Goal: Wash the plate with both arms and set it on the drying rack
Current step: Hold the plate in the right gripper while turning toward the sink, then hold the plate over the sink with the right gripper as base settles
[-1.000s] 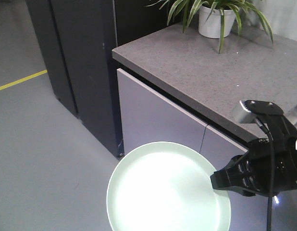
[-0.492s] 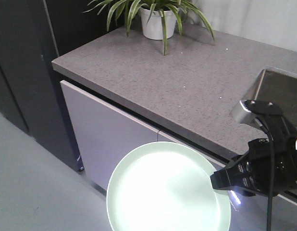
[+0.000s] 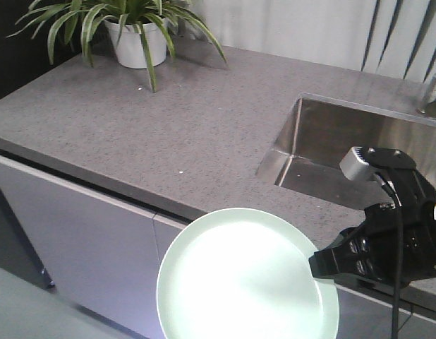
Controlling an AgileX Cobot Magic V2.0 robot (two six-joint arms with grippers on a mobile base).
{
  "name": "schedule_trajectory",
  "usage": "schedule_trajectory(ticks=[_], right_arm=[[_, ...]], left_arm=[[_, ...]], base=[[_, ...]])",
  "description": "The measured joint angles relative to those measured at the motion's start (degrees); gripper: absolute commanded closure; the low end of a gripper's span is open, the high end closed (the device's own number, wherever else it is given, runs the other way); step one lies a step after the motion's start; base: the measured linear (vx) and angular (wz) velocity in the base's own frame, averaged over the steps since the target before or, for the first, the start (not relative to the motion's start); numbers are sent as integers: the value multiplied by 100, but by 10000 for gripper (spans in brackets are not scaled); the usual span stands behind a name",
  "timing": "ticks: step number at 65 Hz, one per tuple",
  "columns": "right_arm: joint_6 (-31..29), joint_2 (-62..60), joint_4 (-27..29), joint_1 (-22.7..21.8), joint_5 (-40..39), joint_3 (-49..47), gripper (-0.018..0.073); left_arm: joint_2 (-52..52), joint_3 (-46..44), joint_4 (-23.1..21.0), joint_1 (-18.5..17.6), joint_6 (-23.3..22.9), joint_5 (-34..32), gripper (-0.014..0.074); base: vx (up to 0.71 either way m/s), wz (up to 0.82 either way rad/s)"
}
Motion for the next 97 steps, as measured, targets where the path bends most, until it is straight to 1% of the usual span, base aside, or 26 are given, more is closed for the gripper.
schedule_trajectory(ticks=[50,97], right_arm=[[0,0,0,0,0,0,568],[0,0,0,0,0,0,566]], left_arm=[[0,0,0,0,0,0,603],[0,0,0,0,0,0,603]], base=[[9,-35],[6,-22]])
